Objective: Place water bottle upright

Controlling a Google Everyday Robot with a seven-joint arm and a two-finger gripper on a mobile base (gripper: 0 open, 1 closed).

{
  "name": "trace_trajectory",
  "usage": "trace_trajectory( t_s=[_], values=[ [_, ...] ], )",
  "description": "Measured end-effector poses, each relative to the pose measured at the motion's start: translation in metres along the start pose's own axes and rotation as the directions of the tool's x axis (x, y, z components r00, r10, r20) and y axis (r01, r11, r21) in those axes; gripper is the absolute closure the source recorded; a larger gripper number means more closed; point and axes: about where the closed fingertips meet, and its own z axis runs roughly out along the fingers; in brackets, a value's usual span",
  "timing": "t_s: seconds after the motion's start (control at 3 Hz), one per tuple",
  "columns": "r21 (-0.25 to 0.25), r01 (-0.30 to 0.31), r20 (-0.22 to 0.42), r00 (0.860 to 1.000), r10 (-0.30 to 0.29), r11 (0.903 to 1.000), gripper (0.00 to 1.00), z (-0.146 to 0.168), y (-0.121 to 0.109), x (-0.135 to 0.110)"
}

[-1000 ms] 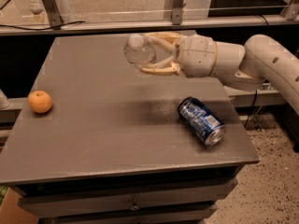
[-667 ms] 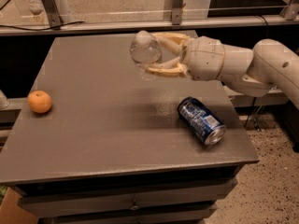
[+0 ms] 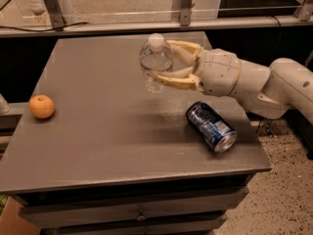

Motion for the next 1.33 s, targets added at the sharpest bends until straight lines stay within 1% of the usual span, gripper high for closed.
trace_trajectory(
  t_s=[0.33,0.67,1.0,1.33],
  values=[
    [-0.051,0.000,-0.041,0.999,-0.002,0.9987,1.00,0.008,-0.006,-0.001],
    [-0.085,-0.024,-0.116,0.993,0.014,0.9960,1.00,0.009,-0.027,0.002],
    [-0.082,-0.166,-0.137,0.979,0.154,0.9827,1.00,0.004,-0.046,0.018],
    [-0.070,-0.313,-0.081,0.948,0.307,0.9472,1.00,0.002,-0.049,0.034]
  ],
)
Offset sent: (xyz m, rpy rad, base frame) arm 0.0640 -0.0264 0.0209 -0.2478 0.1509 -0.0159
